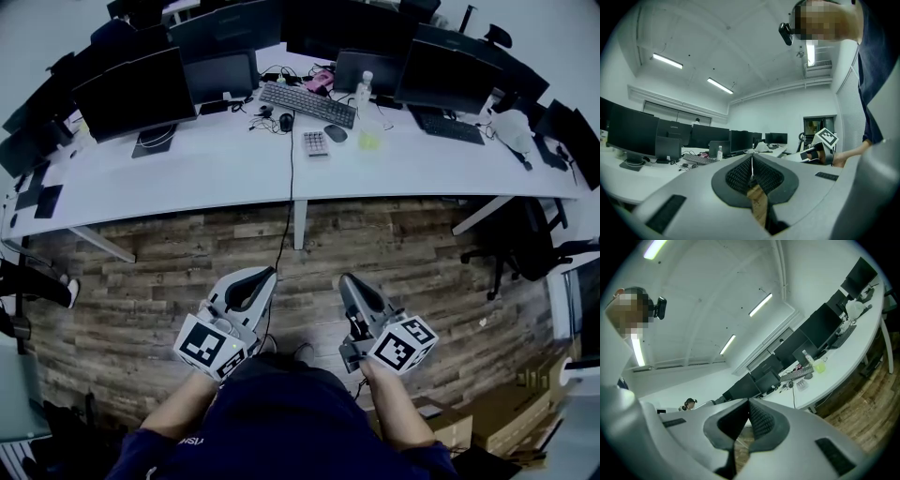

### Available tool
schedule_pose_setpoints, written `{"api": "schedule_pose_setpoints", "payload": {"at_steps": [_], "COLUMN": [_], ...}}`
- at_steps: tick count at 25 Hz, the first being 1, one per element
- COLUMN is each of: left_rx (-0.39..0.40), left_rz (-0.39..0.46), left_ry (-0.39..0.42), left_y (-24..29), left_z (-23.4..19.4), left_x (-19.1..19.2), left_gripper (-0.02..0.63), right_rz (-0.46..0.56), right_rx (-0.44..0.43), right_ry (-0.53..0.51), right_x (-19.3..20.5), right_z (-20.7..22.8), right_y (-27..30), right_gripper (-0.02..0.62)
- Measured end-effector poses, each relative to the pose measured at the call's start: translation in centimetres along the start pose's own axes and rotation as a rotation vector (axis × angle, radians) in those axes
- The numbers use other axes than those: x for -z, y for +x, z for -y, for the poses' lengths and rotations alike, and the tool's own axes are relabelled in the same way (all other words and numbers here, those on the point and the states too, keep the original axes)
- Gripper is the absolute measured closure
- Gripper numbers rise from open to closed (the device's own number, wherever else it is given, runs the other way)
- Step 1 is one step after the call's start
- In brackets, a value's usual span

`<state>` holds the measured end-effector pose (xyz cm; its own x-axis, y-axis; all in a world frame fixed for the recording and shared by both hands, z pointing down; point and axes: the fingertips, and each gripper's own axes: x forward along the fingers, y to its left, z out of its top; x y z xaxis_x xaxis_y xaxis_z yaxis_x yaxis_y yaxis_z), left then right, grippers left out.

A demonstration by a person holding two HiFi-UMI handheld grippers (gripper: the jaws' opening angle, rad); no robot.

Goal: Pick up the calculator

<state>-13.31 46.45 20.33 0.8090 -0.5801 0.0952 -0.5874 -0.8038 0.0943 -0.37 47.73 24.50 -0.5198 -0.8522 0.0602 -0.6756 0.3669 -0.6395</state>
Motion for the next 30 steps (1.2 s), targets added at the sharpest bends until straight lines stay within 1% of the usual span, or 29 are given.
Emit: {"api": "schedule_pose_setpoints", "payload": {"at_steps": [8, 17, 25, 30], "left_rx": [-0.024, -0.033, -0.04, -0.043], "left_rz": [0.002, 0.008, 0.016, 0.012], "left_ry": [0.004, 0.013, 0.01, 0.001], "left_y": [1.5, 3.2, 5.0, 6.6], "left_z": [1.5, 1.7, 0.6, -0.9], "left_x": [0.3, -0.1, 0.2, 0.5], "left_gripper": [0.574, 0.574, 0.574, 0.574], "right_rz": [-0.014, -0.015, -0.019, -0.031], "right_rx": [-0.021, -0.029, -0.032, -0.034], "right_ry": [0.0, 0.001, -0.007, -0.002], "right_x": [-0.6, -1.7, -2.6, -3.0], "right_z": [1.7, 3.2, 4.9, 6.1], "right_y": [-1.2, -1.3, -0.2, 1.5], "right_gripper": [0.592, 0.592, 0.592, 0.592]}}
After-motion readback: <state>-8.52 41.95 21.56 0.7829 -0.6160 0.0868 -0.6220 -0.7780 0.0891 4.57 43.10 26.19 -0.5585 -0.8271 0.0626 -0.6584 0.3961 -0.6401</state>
